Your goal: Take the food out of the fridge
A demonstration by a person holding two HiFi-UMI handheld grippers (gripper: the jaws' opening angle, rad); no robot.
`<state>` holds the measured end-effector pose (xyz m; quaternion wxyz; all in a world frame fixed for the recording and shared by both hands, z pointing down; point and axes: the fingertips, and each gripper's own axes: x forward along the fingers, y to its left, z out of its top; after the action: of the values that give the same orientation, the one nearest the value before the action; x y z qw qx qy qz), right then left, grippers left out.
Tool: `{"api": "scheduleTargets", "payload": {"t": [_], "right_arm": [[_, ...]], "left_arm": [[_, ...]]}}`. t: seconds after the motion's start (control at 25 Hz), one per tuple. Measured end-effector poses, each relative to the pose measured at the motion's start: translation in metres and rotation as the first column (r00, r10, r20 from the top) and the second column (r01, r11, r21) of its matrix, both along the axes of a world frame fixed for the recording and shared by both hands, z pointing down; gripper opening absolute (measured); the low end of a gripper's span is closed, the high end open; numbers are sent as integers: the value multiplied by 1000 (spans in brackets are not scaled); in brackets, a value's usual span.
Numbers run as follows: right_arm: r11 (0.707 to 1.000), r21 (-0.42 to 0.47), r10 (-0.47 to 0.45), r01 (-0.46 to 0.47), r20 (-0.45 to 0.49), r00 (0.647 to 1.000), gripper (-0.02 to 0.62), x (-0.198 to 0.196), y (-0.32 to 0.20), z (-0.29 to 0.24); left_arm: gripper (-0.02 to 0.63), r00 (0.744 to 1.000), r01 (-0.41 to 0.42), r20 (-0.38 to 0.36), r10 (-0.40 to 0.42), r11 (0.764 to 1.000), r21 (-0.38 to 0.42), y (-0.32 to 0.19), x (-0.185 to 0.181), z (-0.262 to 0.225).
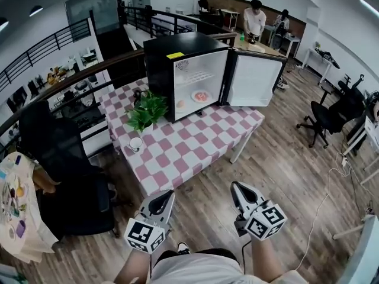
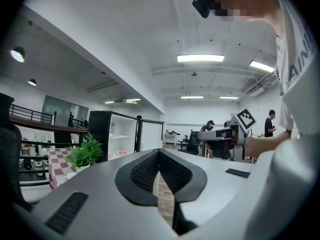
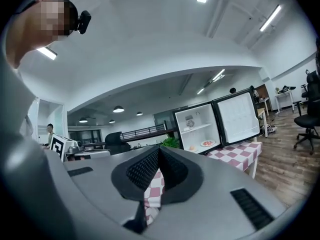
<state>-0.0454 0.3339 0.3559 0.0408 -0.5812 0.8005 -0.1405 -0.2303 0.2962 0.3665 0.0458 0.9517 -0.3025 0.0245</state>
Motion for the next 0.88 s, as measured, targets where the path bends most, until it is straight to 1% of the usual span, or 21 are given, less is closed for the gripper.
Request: {"api": "scheduleTargets", "payload": {"t": [0.12, 0.28, 0.4, 0.6, 0.76, 0.88], "right_arm": [[1000, -10, -17, 17, -15, 1000, 19, -8, -20, 3], [999, -33, 6, -6, -3, 1000, 18, 1, -43, 11], [999, -43, 4, -4, 7, 1000, 20, 5, -64, 16], [998, -46, -40, 41, 37, 999, 18, 20, -111, 26], [996, -28, -86, 87, 22, 996, 18, 46, -159, 28], [992, -26, -120, 121, 30, 992, 20, 72, -198, 24]], "left_arm": [[6, 1000, 0, -11, 0, 1000, -5, -22, -1, 1], [6, 1000, -12, -20, 12, 1000, -3, -44, 5, 5], [7, 1000, -5, -15, 5, 1000, -21, -62, 7, 13], [7, 999, 41, 8, -41, 999, -23, -100, 19, 18], [6, 995, 93, 26, -92, 996, -15, -141, 42, 15], [6, 990, 140, 31, -140, 990, -12, -173, 65, 10]]}}
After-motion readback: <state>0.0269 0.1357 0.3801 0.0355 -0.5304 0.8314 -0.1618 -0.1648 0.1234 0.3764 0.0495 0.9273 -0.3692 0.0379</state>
